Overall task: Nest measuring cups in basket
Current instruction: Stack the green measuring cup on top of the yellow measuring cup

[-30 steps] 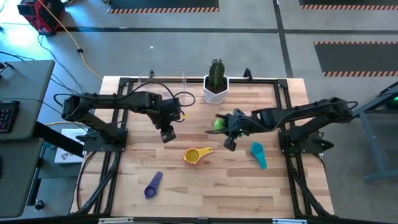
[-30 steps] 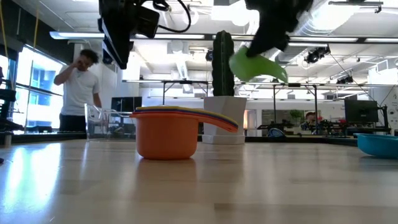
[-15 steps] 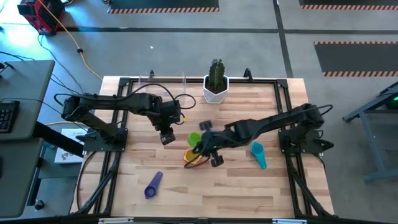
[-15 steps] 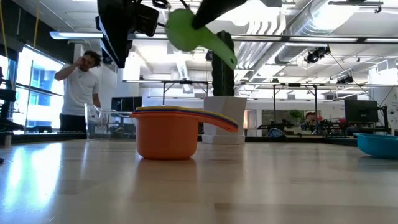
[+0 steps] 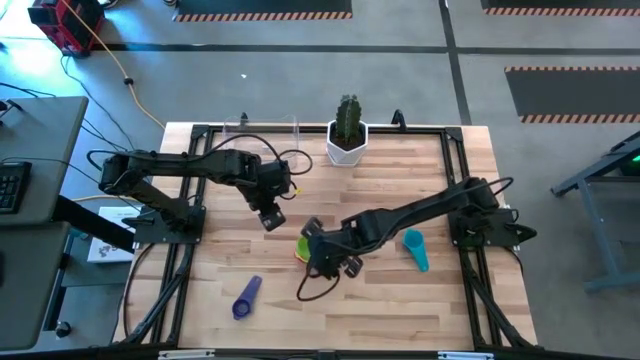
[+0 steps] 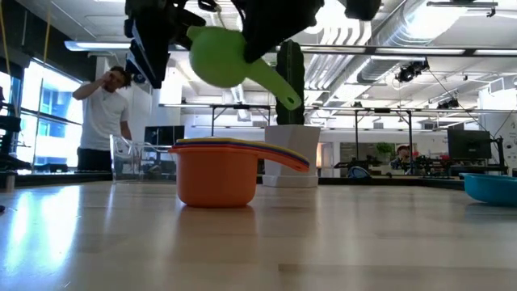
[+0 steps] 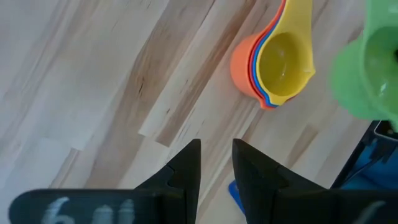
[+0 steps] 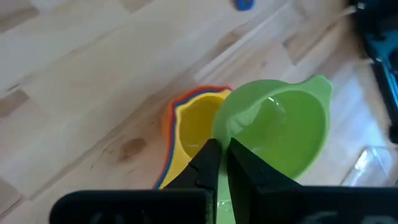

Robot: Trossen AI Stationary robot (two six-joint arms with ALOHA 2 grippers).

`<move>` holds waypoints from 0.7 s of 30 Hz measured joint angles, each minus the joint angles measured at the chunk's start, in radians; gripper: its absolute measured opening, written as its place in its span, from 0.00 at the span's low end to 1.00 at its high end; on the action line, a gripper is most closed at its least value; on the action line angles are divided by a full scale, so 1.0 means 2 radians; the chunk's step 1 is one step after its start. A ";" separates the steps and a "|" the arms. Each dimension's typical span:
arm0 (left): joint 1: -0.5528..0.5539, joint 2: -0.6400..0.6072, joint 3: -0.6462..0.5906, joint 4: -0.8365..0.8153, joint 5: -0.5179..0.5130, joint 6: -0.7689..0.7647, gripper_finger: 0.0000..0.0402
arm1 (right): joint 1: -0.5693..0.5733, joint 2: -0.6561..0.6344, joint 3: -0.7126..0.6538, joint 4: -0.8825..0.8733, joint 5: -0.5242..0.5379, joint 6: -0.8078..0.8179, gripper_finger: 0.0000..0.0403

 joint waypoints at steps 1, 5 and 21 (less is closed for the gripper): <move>0.000 0.000 0.000 0.000 0.000 -0.004 0.20 | 0.000 0.004 0.000 0.001 -0.006 -0.001 0.02; 0.000 0.000 0.000 0.001 0.000 -0.016 0.20 | -0.003 0.025 0.000 0.000 -0.010 -0.004 0.02; 0.000 0.000 0.000 0.003 -0.001 -0.029 0.20 | -0.008 0.056 -0.001 -0.001 -0.013 -0.001 0.03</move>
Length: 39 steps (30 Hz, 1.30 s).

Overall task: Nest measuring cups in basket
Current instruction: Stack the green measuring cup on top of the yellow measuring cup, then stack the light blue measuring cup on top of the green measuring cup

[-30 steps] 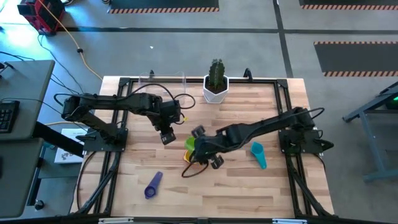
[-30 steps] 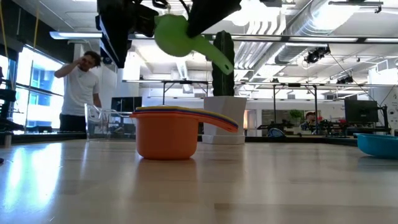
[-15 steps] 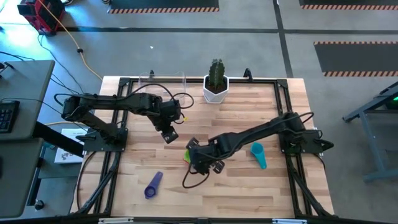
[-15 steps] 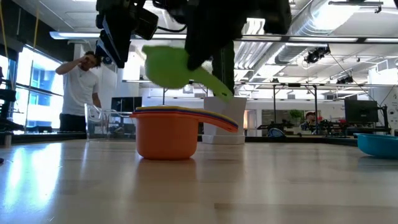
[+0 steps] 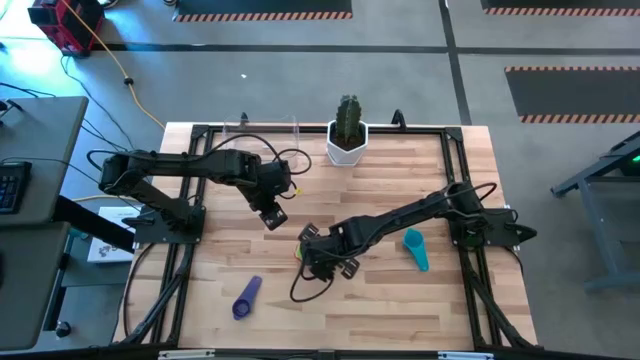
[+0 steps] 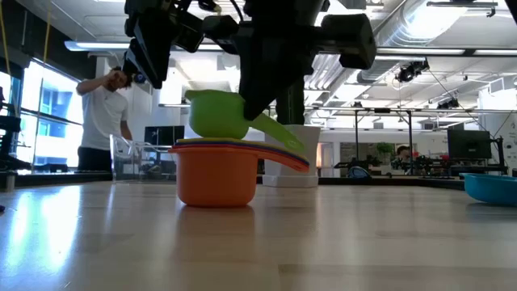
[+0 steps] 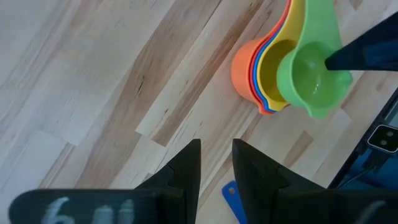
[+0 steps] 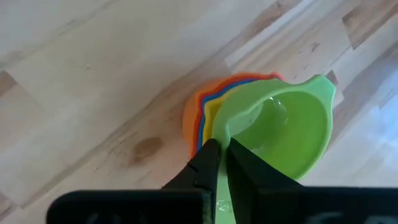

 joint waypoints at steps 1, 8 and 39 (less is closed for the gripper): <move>0.000 0.000 0.000 0.000 0.000 0.000 0.20 | 0.000 0.000 0.000 0.000 0.005 0.000 0.04; 0.000 0.000 0.000 0.001 -0.001 0.000 0.20 | -0.004 0.000 0.000 0.006 0.006 0.000 0.12; -0.011 0.000 0.000 0.000 -0.049 0.005 0.20 | -0.021 -0.001 0.038 -0.208 0.016 0.450 0.15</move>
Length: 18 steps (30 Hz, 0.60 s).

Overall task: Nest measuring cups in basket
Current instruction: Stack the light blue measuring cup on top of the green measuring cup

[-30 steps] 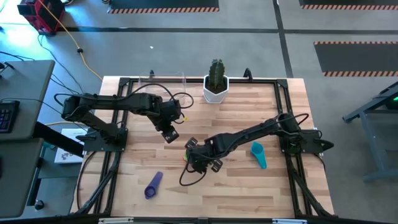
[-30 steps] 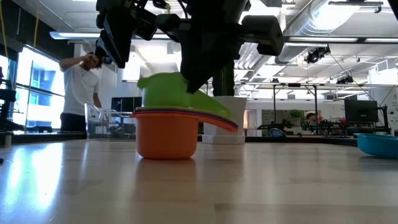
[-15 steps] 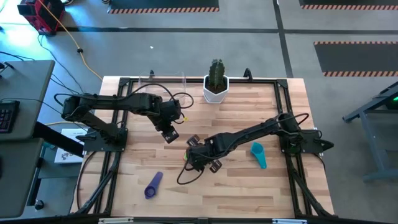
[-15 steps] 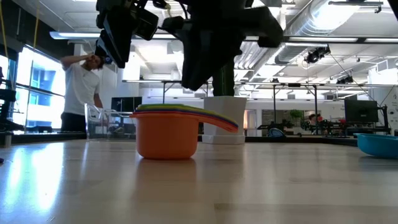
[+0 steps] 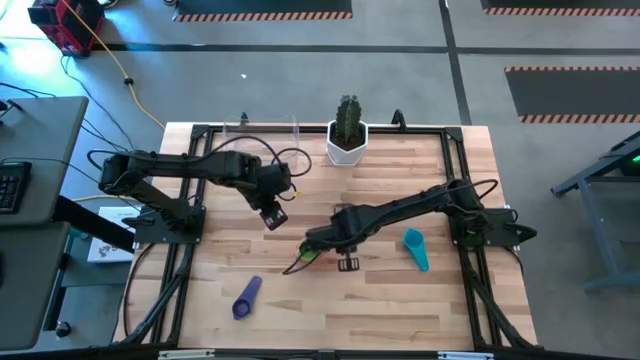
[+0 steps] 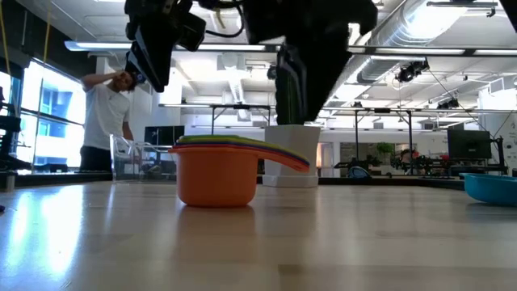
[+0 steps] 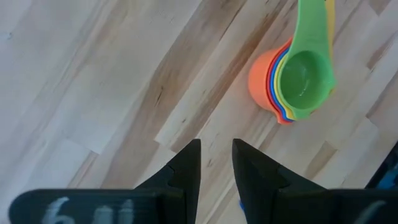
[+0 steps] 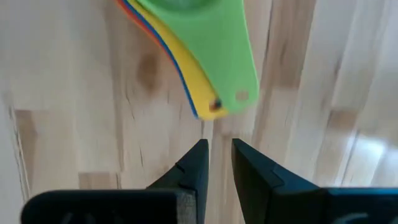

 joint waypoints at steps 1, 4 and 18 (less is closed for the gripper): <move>-0.002 0.000 0.000 0.000 -0.003 0.000 0.20 | 0.000 0.000 -0.005 -0.006 0.000 0.013 0.15; -0.005 0.000 0.000 0.000 -0.008 0.000 0.20 | 0.001 -0.004 -0.024 -0.016 0.000 0.047 0.15; -0.006 0.000 0.000 0.000 -0.012 0.040 0.20 | 0.001 -0.121 -0.219 0.058 -0.005 0.246 0.15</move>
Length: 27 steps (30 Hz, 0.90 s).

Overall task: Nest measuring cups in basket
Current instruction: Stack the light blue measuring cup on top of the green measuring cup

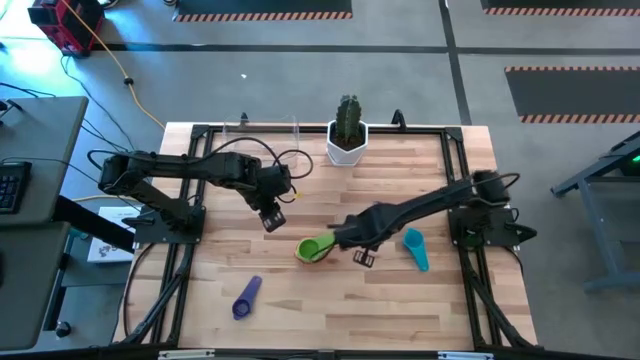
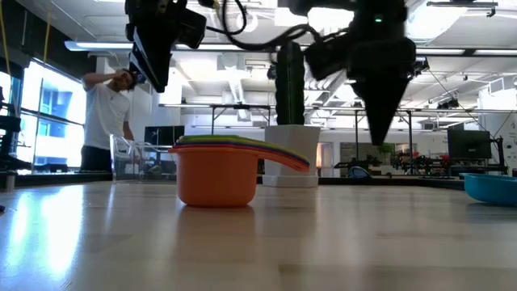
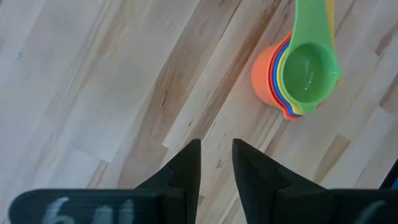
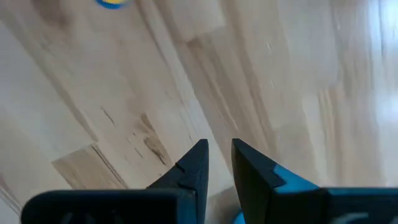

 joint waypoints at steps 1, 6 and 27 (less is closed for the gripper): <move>0.000 0.000 0.000 0.000 0.000 0.003 0.20 | 0.000 -0.014 -0.019 0.010 -0.001 0.021 0.15; 0.000 0.000 0.000 0.004 0.000 0.013 0.20 | 0.000 -0.081 -0.088 0.033 -0.010 0.123 0.15; 0.000 0.000 0.000 0.029 0.000 -0.005 0.20 | 0.026 -0.215 -0.245 0.063 -0.029 0.295 0.25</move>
